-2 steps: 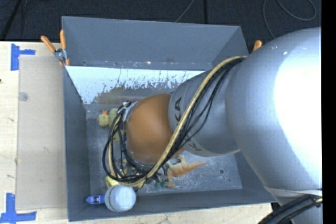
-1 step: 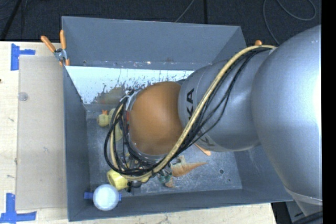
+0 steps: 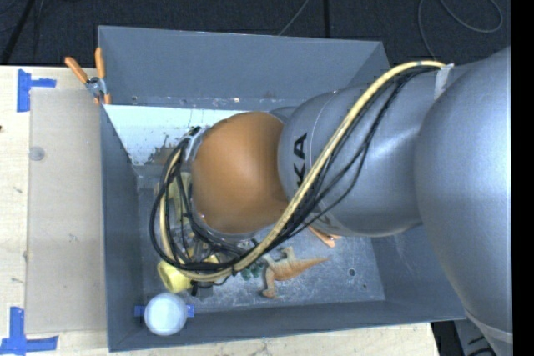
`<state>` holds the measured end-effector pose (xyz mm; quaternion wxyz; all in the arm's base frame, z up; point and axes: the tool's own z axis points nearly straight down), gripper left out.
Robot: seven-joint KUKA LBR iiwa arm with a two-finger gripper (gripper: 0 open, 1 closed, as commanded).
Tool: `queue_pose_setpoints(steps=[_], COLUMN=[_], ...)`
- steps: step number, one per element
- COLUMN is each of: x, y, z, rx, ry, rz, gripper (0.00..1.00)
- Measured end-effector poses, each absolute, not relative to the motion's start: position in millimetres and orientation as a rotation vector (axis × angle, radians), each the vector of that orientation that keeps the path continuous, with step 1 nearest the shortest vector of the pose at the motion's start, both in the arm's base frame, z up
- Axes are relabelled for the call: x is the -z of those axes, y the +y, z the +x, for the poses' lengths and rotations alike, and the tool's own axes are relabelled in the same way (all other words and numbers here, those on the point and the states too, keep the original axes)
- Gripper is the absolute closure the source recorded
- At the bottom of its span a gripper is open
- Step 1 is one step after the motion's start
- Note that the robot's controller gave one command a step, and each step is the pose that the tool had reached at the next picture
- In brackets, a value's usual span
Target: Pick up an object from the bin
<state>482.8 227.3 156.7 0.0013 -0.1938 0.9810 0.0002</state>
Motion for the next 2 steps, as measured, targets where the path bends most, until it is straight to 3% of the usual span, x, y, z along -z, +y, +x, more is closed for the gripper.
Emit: queue_pose_setpoints(steps=[1,2], x=[-195,-258], y=[227,231], z=[476.4,480.6], rx=[0.003,0.001], ry=[3.096,3.089], rz=[-0.597,-0.594], gripper=[1.0,1.0])
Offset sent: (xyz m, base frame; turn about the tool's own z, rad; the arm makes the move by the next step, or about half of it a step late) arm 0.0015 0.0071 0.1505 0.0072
